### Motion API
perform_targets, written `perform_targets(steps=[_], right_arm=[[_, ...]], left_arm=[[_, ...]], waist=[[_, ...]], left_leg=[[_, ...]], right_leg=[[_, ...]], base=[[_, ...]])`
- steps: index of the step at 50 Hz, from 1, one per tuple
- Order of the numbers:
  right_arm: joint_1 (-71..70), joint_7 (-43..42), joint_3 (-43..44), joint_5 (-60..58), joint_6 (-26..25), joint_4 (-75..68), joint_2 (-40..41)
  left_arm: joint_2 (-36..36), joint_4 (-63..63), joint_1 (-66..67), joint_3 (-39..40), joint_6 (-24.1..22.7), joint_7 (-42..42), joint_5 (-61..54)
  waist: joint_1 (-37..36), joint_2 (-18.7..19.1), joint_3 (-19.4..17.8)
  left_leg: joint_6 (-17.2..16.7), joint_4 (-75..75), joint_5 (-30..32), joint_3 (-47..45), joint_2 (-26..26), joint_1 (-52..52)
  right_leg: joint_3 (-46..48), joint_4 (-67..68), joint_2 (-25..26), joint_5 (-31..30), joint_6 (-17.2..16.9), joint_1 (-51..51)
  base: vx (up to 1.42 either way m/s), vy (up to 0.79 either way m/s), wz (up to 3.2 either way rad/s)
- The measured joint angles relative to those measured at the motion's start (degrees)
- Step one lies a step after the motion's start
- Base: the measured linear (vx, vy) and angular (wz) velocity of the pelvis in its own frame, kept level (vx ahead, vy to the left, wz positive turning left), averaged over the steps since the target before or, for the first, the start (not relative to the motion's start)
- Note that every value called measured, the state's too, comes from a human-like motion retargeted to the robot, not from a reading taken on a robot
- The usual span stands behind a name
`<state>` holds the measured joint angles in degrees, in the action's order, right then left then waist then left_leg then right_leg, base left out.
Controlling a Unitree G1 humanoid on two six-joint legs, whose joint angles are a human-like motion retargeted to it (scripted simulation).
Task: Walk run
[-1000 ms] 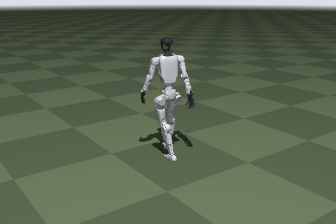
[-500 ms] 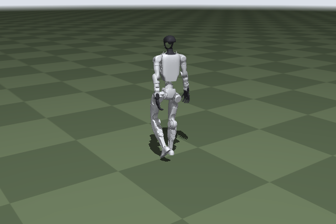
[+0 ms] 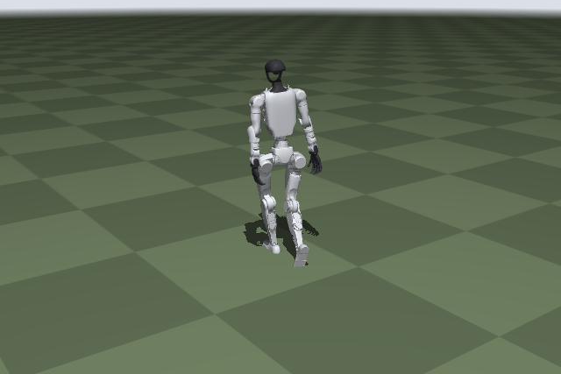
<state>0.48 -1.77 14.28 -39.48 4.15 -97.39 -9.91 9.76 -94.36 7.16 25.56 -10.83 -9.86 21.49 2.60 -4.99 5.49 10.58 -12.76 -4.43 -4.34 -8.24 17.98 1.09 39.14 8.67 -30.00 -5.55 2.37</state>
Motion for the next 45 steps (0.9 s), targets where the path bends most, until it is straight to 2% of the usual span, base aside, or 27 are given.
perform_targets(steps=[2,3,5,10,15,18,21,22,23,25,27,31,33,35,38,40,43,45], right_arm=[[2.2,2.6,0.5,1.2,-0.8,0.0,-0.1],[3.1,3.7,0.8,1.3,-1.1,0.0,0.1],[5.3,4.5,1.8,1.1,-1.0,0.0,0.3],[10.0,3.1,2.5,2.4,1.3,0.0,0.3],[11.1,5.1,3.3,1.5,-0.9,0.0,0.4],[10.6,5.5,4.0,1.4,-1.5,0.0,0.6],[9.4,4.8,4.4,1.5,-0.9,0.0,0.5],[8.9,4.5,4.4,1.6,-0.7,0.1,0.4],[8.4,4.3,4.4,1.6,-0.7,0.5,0.4],[7.7,3.7,4.6,1.7,-0.7,1.7,0.3],[7.0,2.9,4.6,1.8,-0.6,2.6,0.1],[5.4,2.4,4.6,3.5,-0.3,2.8,-0.4],[3.8,2.8,4.3,4.6,-0.3,2.4,-0.9],[1.6,2.8,3.3,4.9,-0.5,2.6,-1.2],[-2.0,2.2,2.6,4.1,-0.8,4.1,-2.2],[-3.9,1.7,2.1,3.5,-0.7,6.1,-2.8],[-5.6,1.0,0.7,3.6,0.3,10.0,-3.3],[-6.8,0.6,0.5,4.1,0.6,12.3,-3.7]], left_arm=[[0.4,1.1,-3.4,-1.5,0.2,-0.6,-1.7],[0.5,2.0,-4.8,-2.3,0.0,-0.8,-2.3],[0.4,4.2,-7.3,-4.5,-1.1,-1.4,-2.6],[1.3,11.4,-12.1,-12.1,-5.7,-2.4,-1.7],[2.7,17.0,-15.9,-14.5,-7.9,-2.3,2.2],[2.4,17.7,-16.2,-13.8,-8.4,-1.7,3.2],[1.7,15.9,-14.9,-12.9,-8.7,-1.6,2.1],[1.4,14.8,-14.2,-12.5,-8.6,-1.8,1.8],[1.2,13.4,-13.4,-11.9,-8.3,-2.0,1.7],[0.9,10.1,-11.3,-11.1,-6.9,-2.9,2.0],[0.8,6.5,-8.6,-9.9,-4.4,-3.8,3.7],[0.2,0.5,-2.2,-7.9,0.1,-1.9,8.2],[0.1,-1.6,0.6,-7.6,0.7,-0.5,9.0],[0.2,-2.7,2.9,-6.6,1.1,-1.0,9.8],[-0.7,-1.6,5.9,-4.8,2.3,-2.6,12.5],[-1.7,-0.9,7.6,-3.4,2.1,-2.4,13.9],[-2.5,-0.8,9.8,-1.9,1.0,-1.1,13.8],[-2.7,-1.1,10.4,-1.1,1.3,-0.8,13.6]], waist=[[2.0,0.7,-1.0],[1.2,3.3,-0.8],[1.2,5.4,-1.3],[7.6,7.9,-1.7],[10.8,4.9,-2.6],[11.6,4.5,-3.1],[12.3,5.0,-2.8],[12.8,5.3,-2.6],[13.0,5.6,-2.2],[14.0,6.2,-1.2],[16.4,6.8,-0.6],[15.2,6.6,0.7],[14.0,4.4,0.7],[12.6,1.7,0.9],[12.6,1.4,0.2],[10.8,0.6,-0.5],[7.0,-0.7,-1.3],[4.6,-0.4,-1.9]], left_leg=[[0.1,0.9,-1.8,0.6,-0.4,-4.3],[-0.4,1.7,-2.2,1.7,2.4,-5.1],[-0.9,2.6,-3.0,2.1,4.0,-7.6],[-1.2,5.8,-4.5,5.1,3.6,-13.7],[-1.7,7.5,-7.5,6.4,-0.5,-20.6],[-2.9,7.7,-9.4,6.8,-0.5,-24.8],[-5.0,6.8,-10.8,6.6,0.7,-27.4],[-5.9,6.2,-10.8,6.8,1.0,-27.9],[-7.0,5.6,-10.4,6.5,1.5,-28.1],[-9.7,4.2,-8.0,6.2,2.7,-28.8],[-13.5,1.4,-2.0,6.5,4.6,-29.4],[-22.1,-11.9,18.3,6.6,6.2,-26.3],[-24.2,-23.9,25.4,6.9,4.7,-21.7],[-22.6,-33.3,31.0,4.9,3.2,-16.9],[-17.5,-41.1,21.7,1.7,7.0,-9.0],[-15.6,-41.7,18.0,0.1,6.6,-4.5],[-14.0,-34.3,12.5,0.0,2.3,1.0],[-12.0,-25.6,9.7,-2.0,2.4,3.1]], right_leg=[[1.2,10.2,-0.6,0.2,0.0,4.8],[1.8,8.6,1.5,1.0,1.4,6.5],[4.1,9.3,0.0,7.0,4.7,10.3],[5.4,0.4,-4.7,21.0,4.7,19.8],[6.1,-24.0,-14.1,21.6,0.2,22.1],[2.7,-34.4,-14.9,24.4,-1.2,24.1],[4.4,-38.8,-15.4,25.4,-3.7,25.0],[5.3,-38.2,-15.4,25.3,-3.3,24.9],[4.5,-36.5,-14.6,24.9,-0.7,24.9],[8.4,-34.0,-14.3,24.1,2.4,24.3],[5.8,-33.9,-13.2,19.5,3.0,22.3],[1.5,-30.4,-11.2,22.8,6.9,18.3],[1.9,-30.4,-12.5,24.5,8.0,15.4],[4.0,-31.1,-13.8,25.6,9.2,12.7],[1.1,-31.1,-11.3,28.5,10.6,9.3],[0.7,-32.2,-10.6,28.6,11.3,7.2],[-0.8,-33.3,-9.5,29.3,12.2,4.2],[-1.0,-33.9,-7.6,30.1,13.0,2.4]], base=[[0.87,-0.04,0.43],[0.73,0.0,-0.3],[0.68,0.03,0.0],[0.67,0.0,1.14],[0.75,-0.16,0.58],[0.85,-0.27,0.33],[0.89,-0.33,0.2],[0.92,-0.39,0.27],[0.81,-0.33,0.2],[0.75,-0.29,0.38],[0.94,-0.42,0.73],[0.93,-0.44,0.0],[0.81,-0.39,-0.12],[0.65,-0.33,-0.21],[0.72,-0.3,0.22],[0.61,-0.21,-0.44],[0.6,-0.2,-0.89],[0.68,-0.21,-0.65]])
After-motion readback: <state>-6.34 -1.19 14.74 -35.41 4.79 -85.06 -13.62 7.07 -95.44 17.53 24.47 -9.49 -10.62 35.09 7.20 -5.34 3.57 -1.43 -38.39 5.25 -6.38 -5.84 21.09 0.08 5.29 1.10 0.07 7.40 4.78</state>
